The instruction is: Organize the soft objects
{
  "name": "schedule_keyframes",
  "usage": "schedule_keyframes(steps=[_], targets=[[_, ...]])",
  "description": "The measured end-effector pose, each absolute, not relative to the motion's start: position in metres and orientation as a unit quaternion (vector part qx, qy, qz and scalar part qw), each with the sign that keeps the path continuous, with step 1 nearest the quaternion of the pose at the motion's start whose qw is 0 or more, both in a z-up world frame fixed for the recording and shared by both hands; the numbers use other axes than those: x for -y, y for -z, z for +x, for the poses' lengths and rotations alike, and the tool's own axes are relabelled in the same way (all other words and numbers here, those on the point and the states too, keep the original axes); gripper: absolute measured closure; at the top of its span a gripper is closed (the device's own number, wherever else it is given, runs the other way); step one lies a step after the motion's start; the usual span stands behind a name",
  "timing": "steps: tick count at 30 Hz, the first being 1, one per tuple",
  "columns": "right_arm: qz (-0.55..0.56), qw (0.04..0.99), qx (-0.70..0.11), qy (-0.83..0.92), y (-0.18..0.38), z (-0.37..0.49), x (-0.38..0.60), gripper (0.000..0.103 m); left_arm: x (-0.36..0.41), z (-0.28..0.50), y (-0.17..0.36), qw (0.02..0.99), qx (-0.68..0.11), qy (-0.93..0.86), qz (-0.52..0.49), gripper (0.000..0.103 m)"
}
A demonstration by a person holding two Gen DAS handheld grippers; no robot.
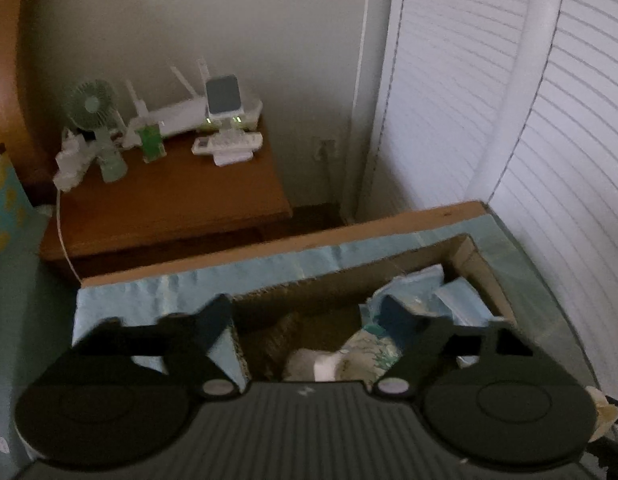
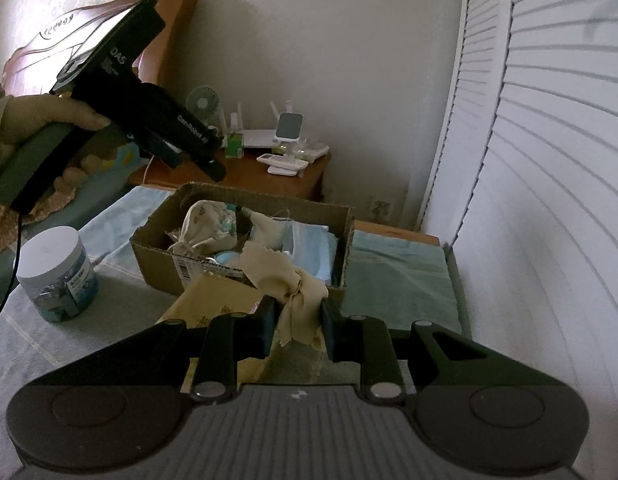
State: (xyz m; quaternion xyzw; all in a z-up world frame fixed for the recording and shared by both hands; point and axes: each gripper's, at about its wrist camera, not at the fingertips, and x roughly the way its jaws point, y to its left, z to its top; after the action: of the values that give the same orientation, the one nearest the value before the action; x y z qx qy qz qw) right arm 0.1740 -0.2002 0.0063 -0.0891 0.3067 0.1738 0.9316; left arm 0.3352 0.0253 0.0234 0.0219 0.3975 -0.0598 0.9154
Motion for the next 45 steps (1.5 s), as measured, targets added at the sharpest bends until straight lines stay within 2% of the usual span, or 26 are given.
schedule_keyframes(steps=[5, 17, 28, 29, 31, 32, 34, 37, 45], targets=[[-0.092, 0.930, -0.306, -0.182, -0.007, 0.182, 0.196, 0.075, -0.026, 0.309, -0.034, 0.930, -0.356, 0.066, 0.055, 0.003], [-0.076, 0.920, -0.314, -0.223, -0.019, 0.234, 0.178, 0.075, -0.030, 0.204, -0.045, 0.952, -0.294, 0.050, 0.072, 0.001], [-0.056, 0.911, -0.336, -0.234, -0.017, 0.281, 0.156, 0.072, -0.045, 0.140, -0.019, 0.954, -0.299, 0.012, 0.007, 0.001], [-0.058, 0.910, -0.338, -0.233, -0.016, 0.283, 0.154, 0.070, -0.047, 0.137, -0.017, 0.954, -0.300, 0.011, 0.002, 0.001], [-0.063, 0.912, -0.338, -0.223, -0.014, 0.285, 0.151, 0.047, -0.050, 0.134, -0.015, 0.954, -0.301, 0.006, -0.005, 0.001], [-0.063, 0.913, -0.336, -0.222, -0.014, 0.285, 0.150, 0.042, -0.051, 0.132, -0.014, 0.954, -0.300, 0.002, -0.004, 0.001], [-0.057, 0.917, -0.328, -0.221, -0.016, 0.282, 0.153, 0.019, -0.052, 0.129, -0.015, 0.956, -0.294, -0.007, -0.005, 0.001], [-0.048, 0.922, -0.321, -0.213, -0.023, 0.269, 0.159, 0.001, -0.052, 0.126, -0.019, 0.958, -0.287, -0.013, 0.000, 0.001], [-0.061, 0.921, -0.364, -0.128, -0.041, 0.202, 0.162, 0.000, -0.040, 0.121, -0.035, 0.955, -0.294, -0.032, 0.011, 0.001]])
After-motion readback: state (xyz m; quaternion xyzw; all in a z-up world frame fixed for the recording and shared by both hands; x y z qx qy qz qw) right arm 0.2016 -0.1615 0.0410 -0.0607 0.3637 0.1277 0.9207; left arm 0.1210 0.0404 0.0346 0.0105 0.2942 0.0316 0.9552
